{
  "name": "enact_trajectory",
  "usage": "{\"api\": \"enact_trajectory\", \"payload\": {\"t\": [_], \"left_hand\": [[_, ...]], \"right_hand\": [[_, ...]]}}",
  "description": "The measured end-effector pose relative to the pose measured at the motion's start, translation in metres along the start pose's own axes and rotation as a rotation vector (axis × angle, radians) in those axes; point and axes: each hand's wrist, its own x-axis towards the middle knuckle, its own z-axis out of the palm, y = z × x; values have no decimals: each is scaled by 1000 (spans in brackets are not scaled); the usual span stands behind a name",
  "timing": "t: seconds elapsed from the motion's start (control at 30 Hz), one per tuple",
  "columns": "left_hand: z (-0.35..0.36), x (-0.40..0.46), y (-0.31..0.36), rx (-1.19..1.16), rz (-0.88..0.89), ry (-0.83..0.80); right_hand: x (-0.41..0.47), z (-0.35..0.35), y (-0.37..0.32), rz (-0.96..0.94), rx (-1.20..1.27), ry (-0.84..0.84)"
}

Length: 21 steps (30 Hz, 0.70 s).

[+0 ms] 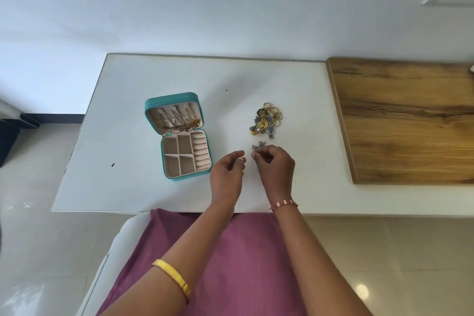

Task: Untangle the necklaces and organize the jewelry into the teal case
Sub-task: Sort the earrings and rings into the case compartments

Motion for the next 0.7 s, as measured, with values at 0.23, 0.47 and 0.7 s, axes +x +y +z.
{"api": "enact_trajectory", "payload": {"t": [0.23, 0.47, 0.7], "left_hand": [[-10, -8, 7, 140, 189, -194], [-30, -6, 22, 87, 224, -128], [-41, -12, 35, 1, 156, -186]], "right_hand": [[-15, -13, -37, 10, 218, -74], [-17, -25, -63, 29, 277, -130], [-21, -24, -65, 1, 272, -177]]}}
